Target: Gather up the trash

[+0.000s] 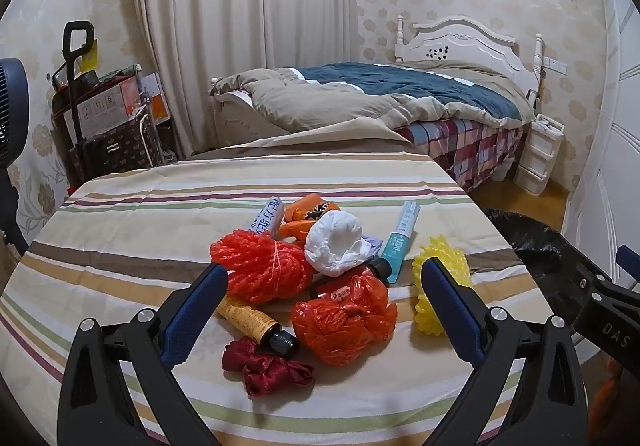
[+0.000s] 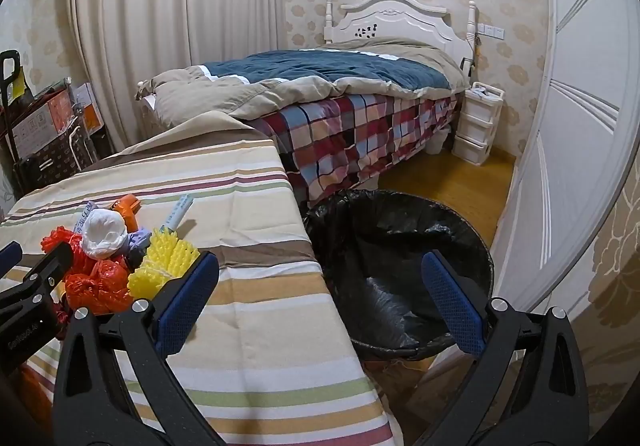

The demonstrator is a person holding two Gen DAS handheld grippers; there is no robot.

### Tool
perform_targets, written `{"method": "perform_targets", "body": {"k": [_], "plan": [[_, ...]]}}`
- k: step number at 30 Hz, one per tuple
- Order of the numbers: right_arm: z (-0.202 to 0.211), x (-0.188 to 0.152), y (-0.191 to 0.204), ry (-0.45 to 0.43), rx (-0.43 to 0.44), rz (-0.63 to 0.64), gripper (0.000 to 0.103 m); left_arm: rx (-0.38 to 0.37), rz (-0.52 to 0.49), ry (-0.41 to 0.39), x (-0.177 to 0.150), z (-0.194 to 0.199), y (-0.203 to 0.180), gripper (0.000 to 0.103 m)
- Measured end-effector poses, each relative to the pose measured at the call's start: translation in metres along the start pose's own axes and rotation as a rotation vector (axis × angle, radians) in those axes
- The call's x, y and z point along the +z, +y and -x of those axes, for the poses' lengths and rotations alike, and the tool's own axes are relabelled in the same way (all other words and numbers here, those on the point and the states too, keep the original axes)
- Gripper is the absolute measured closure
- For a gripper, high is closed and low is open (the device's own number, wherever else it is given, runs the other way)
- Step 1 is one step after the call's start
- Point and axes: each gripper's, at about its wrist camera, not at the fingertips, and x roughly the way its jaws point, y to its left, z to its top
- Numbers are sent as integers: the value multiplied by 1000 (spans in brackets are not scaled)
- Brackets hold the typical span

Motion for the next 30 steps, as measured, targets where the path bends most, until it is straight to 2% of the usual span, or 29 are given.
{"method": "perform_targets", "body": {"k": [30], "plan": [[-2,-2,-6,6,1,-5,4,-1,-5,11,-5,-3,-4,6]]}}
